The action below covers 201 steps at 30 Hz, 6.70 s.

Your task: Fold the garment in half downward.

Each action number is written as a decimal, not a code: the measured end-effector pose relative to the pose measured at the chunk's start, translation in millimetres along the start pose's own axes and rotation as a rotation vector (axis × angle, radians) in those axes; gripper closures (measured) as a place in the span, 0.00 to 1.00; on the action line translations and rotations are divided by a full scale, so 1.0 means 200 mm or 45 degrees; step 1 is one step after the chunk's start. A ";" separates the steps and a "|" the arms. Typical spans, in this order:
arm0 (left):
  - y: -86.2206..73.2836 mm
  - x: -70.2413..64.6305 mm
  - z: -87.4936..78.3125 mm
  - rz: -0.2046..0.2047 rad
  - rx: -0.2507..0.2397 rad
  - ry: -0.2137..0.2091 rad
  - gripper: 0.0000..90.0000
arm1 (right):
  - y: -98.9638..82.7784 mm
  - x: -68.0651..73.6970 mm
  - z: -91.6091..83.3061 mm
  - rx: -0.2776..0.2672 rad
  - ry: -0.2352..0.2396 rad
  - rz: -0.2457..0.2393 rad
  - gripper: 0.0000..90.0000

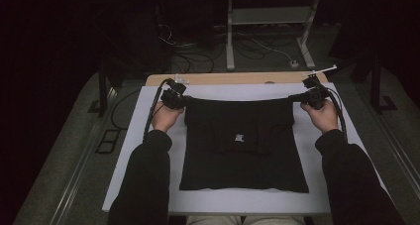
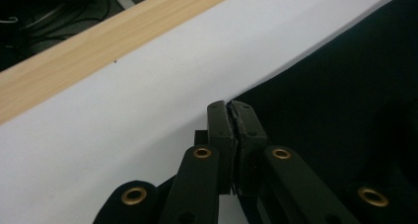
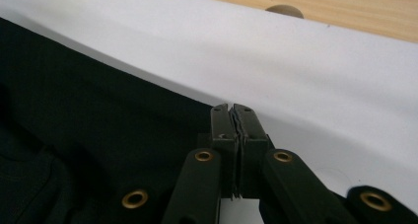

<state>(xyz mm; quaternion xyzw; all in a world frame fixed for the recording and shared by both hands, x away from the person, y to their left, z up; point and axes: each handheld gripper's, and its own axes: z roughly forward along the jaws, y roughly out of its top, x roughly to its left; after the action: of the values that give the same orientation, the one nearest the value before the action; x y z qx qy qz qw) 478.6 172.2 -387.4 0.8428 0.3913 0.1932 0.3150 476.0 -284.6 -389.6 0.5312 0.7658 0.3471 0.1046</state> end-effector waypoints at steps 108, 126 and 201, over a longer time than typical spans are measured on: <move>-0.07 -0.13 0.14 -0.241 -0.096 -0.584 0.00 | -0.14 0.21 0.07 0.025 0.253 -0.135 0.00; -0.09 -0.18 0.22 -0.217 -0.022 -0.671 0.00 | -0.17 0.27 0.14 0.069 0.296 -0.165 0.00; -0.20 -0.28 -0.10 -0.306 -0.258 -0.749 0.94 | -0.33 0.34 -0.08 -0.070 0.635 -0.048 0.94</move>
<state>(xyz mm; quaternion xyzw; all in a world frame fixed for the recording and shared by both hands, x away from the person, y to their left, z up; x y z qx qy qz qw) 410.8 155.7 -405.1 0.7747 0.3590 -0.0592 0.5172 390.9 -243.4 -406.7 0.4115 0.7680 0.4862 -0.0668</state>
